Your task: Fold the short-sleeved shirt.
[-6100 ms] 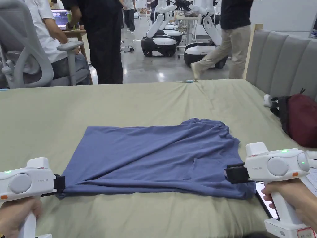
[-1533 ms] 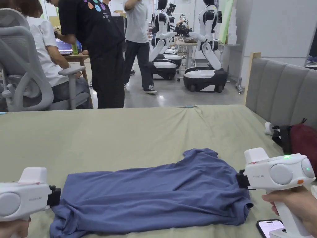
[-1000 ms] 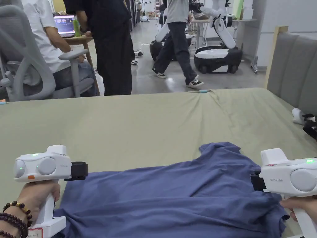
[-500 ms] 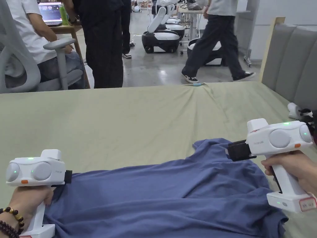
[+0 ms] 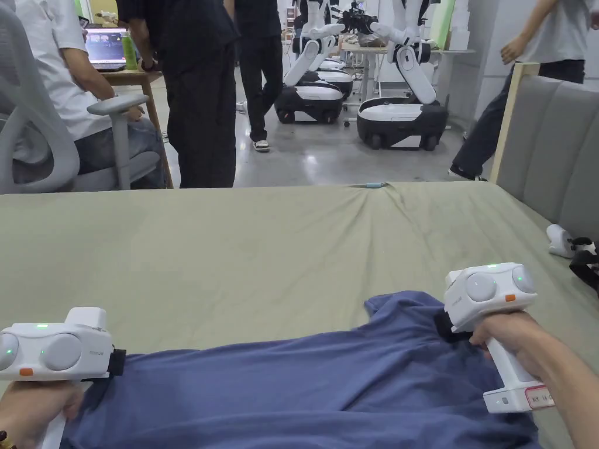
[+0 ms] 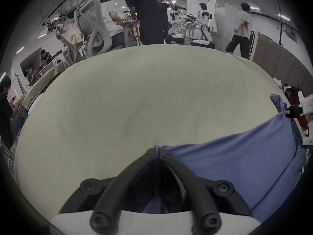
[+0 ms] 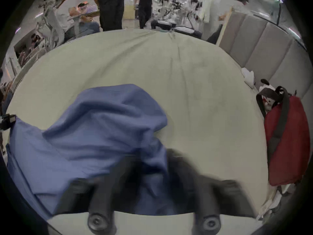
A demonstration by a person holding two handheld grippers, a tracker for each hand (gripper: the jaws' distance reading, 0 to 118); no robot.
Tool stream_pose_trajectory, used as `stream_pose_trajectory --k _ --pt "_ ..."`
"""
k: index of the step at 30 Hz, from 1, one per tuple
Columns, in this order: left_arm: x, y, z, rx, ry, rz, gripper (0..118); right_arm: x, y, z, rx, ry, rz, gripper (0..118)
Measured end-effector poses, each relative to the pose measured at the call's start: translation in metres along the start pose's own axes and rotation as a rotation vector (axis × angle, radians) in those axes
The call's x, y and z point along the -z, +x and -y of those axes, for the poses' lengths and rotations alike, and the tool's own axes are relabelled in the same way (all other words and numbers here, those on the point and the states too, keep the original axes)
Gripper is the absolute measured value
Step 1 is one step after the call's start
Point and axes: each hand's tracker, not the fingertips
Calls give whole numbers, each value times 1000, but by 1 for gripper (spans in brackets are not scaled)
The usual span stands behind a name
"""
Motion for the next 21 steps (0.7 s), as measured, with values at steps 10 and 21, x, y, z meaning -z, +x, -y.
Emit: stream_pose_trajectory --k 10,21 --pt "-103 -11 3 -25 129 47 1 -138 -6 36 -17 170 -2 0" --pt "-211 -25 107 -37 189 95 1 -230 8 183 -43 232 -27 1"
